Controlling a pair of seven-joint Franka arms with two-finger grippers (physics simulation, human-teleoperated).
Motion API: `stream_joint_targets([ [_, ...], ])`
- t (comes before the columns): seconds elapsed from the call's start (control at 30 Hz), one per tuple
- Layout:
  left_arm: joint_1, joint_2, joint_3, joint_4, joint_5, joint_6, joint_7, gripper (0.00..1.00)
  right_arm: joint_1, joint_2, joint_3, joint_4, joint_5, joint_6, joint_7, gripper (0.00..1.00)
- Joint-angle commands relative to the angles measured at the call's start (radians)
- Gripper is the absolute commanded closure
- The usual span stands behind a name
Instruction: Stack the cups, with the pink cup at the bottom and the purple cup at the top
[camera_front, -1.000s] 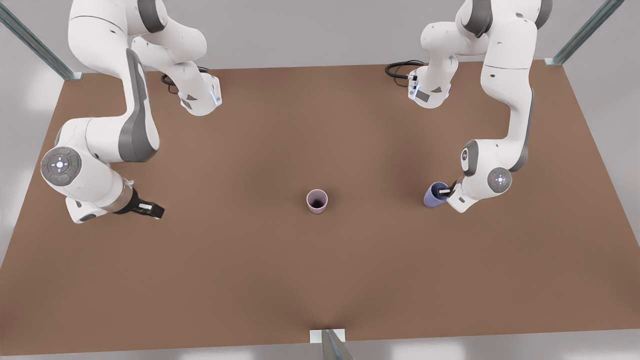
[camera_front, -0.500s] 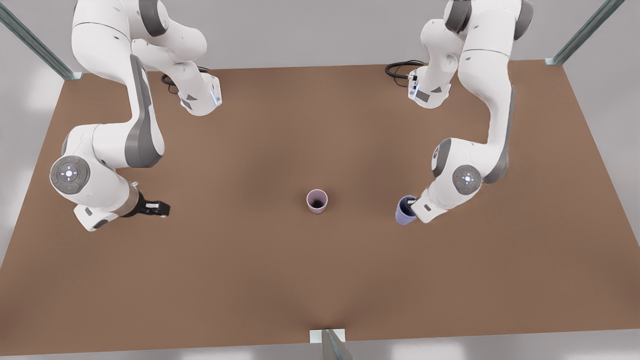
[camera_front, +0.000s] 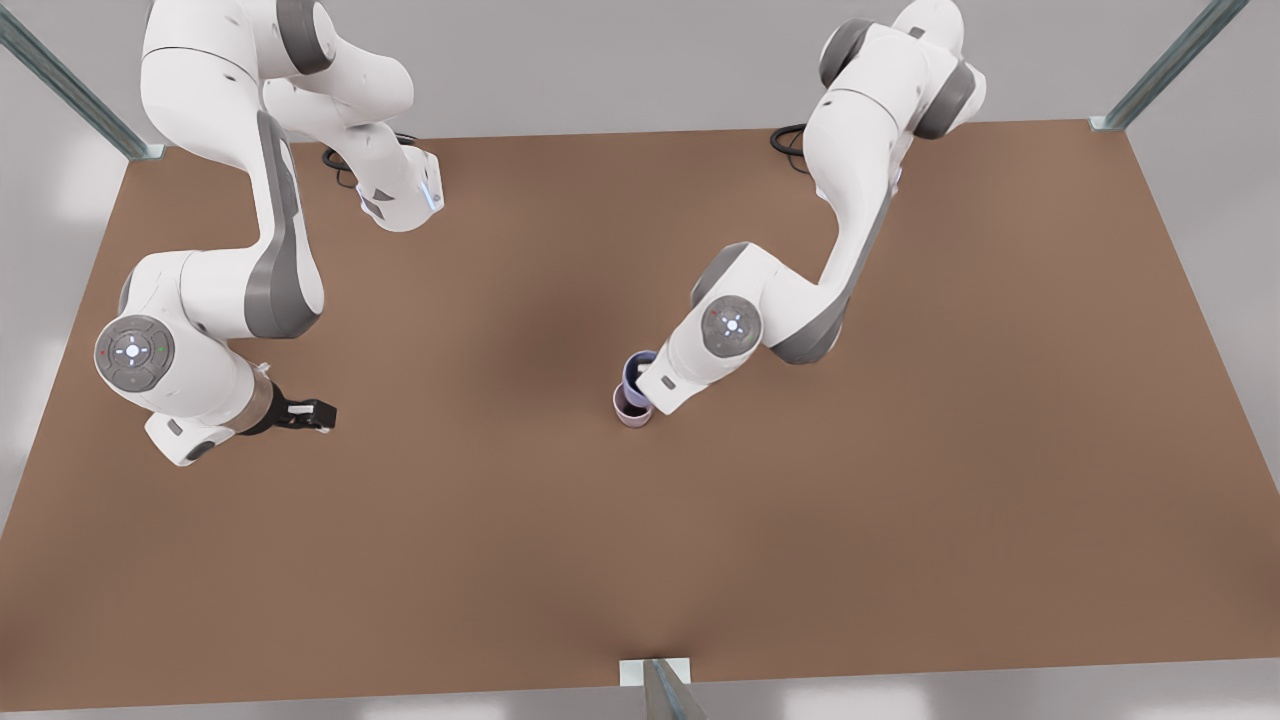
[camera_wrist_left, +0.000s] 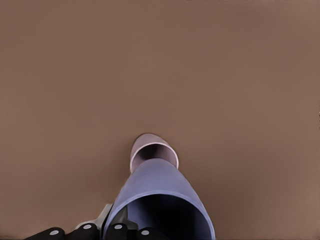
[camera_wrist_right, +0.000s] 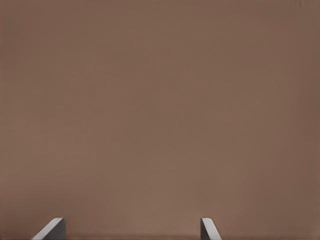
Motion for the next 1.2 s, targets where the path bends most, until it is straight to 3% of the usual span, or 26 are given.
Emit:
stream_joint_targets([
  [0.0, -0.001, 0.001, 0.0, 0.0, -0.018, 0.044, -0.498, 0.79, 0.001, -0.001, 0.0, 0.0, 0.001, -0.002, -0.056, 0.0],
  [1.17, -0.027, 0.071, 0.001, -0.021, -0.005, 0.061, -0.484, 0.79, -0.001, 0.005, -0.002, 0.003, 0.002, -0.002, -0.059, 0.0],
])
